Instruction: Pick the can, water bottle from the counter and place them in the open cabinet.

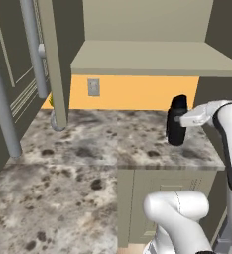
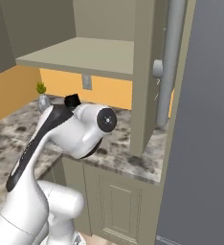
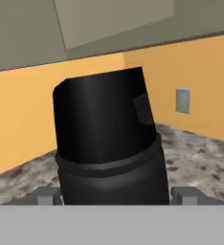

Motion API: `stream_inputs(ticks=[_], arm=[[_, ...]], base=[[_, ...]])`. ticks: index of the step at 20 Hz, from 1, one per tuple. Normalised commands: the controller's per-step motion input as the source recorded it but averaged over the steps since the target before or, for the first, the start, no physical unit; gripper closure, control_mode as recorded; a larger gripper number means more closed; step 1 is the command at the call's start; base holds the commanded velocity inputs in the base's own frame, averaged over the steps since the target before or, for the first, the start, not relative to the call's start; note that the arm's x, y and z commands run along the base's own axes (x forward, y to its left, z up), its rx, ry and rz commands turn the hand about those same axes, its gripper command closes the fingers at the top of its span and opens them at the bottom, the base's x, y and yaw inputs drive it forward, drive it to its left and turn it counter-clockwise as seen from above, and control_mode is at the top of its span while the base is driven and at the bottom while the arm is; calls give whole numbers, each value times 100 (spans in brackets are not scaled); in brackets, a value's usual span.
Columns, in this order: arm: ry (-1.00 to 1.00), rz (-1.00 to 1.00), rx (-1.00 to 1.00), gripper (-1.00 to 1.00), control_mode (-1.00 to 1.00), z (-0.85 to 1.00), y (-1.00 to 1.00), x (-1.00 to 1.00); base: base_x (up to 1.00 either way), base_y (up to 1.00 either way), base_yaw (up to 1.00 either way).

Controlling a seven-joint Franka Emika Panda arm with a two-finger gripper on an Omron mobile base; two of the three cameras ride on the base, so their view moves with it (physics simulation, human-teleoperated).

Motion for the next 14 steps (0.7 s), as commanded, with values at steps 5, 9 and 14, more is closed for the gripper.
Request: stream_inputs(ticks=[5,9,14], arm=[[-2,-28,0,100,-100,62,0,-2],[-8,-25,0,100,-100,69,0,0],[-8,-19,-1,100,-100,75,0,0]], base=[[0,0,0],[0,0,0],[0,0,0]])
